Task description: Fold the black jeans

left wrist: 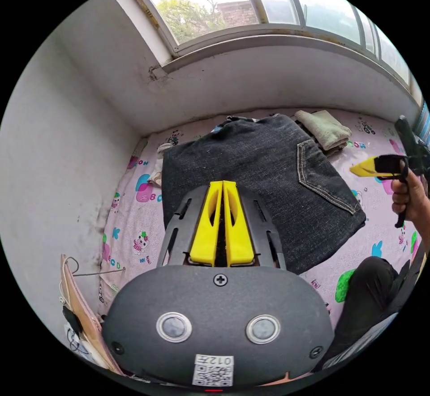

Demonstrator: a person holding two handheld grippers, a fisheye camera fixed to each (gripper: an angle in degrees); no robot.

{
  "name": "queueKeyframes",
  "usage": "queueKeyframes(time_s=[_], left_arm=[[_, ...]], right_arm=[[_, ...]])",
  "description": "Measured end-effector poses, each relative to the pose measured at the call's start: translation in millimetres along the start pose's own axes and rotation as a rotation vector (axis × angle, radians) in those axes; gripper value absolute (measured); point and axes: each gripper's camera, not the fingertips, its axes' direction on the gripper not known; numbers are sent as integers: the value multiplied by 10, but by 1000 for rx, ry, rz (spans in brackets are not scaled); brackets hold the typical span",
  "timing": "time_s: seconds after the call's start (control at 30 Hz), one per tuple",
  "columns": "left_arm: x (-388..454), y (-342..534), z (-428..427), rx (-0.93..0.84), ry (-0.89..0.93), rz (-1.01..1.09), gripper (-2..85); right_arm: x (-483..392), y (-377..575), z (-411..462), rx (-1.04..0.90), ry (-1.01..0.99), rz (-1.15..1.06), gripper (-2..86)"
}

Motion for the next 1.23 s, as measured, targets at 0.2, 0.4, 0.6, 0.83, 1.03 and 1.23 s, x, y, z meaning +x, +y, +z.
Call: queueKeyframes(time_s=[0.2, 0.4, 0.6, 0.83, 1.03, 1.23], left_arm=[[198, 430, -132, 277, 101, -108, -2], [1321, 913, -64, 504, 383, 36, -2], [2989, 1419, 341, 562, 700, 239, -2], [5182, 2082, 794, 393, 1131, 539, -1], [6774, 2783, 749, 269, 1365, 861, 0], [8088, 3573, 616, 162, 1527, 1142, 0]], right_arm=[[-1141, 617, -1363, 88, 235, -151, 95], [-2299, 1529, -2589, 229, 453, -223, 79], [-3396, 2573, -3792, 381, 675, -186, 52], [-4524, 3854, -5376, 538, 884, -26, 10], [-5578, 5047, -6861, 782, 1048, 122, -6], [-6334, 6346, -8003, 983, 1172, 370, -8]])
